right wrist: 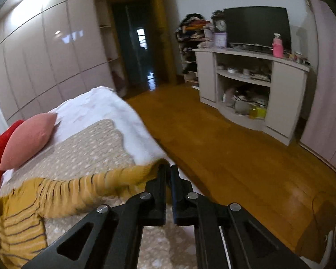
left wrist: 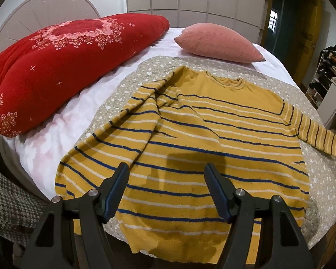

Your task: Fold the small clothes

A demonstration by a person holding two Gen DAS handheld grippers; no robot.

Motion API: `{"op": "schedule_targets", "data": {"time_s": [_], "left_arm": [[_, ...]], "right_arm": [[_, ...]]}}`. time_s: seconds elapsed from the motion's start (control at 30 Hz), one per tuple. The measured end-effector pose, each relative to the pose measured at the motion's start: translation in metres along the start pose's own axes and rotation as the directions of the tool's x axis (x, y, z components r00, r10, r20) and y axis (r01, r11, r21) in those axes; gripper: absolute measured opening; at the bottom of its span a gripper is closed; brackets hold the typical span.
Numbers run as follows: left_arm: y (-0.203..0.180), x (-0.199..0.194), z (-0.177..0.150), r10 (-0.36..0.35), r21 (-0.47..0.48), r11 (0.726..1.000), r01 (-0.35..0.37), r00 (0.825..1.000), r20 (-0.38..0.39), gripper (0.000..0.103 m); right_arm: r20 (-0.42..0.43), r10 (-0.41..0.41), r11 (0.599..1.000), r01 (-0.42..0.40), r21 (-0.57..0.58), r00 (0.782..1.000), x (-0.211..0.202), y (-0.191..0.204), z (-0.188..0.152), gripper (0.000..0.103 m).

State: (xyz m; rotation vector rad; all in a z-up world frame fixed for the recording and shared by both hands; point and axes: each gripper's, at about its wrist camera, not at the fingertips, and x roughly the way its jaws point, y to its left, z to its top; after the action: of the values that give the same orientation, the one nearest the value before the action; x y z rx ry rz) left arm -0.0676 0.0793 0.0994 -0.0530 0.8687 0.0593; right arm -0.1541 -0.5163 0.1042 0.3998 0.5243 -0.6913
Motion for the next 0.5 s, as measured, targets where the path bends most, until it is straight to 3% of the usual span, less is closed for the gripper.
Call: {"op": "schedule_targets", "data": {"time_s": [0.13,0.27,0.37,0.5], "left_arm": [[0.014,-0.002,0.000,0.007,-0.027,1.000,-0.006,1.000,0.019,0.068],[0.038,-0.004,-0.002,0.005,-0.074,0.997,-0.003,1.000,0.023,0.068],[0.059,-0.008,-0.006,0.013,-0.105,0.994,-0.009,0.999,0.036,0.068],[0.092,-0.015,-0.013,0.038,-0.150,0.988,-0.029,0.998,0.057,0.068]], "right_arm": [[0.031,0.027,0.993,-0.023,-0.116,0.999,-0.011,0.054,0.007,0.004],[0.047,0.136,0.955,-0.118,-0.272,0.990,-0.033,0.153,0.008,0.004],[0.025,0.239,0.892,-0.210,-0.400,0.971,-0.040,0.245,-0.002,0.004],[-0.075,0.378,0.753,-0.353,-0.555,0.923,-0.045,0.374,-0.046,0.004]]}}
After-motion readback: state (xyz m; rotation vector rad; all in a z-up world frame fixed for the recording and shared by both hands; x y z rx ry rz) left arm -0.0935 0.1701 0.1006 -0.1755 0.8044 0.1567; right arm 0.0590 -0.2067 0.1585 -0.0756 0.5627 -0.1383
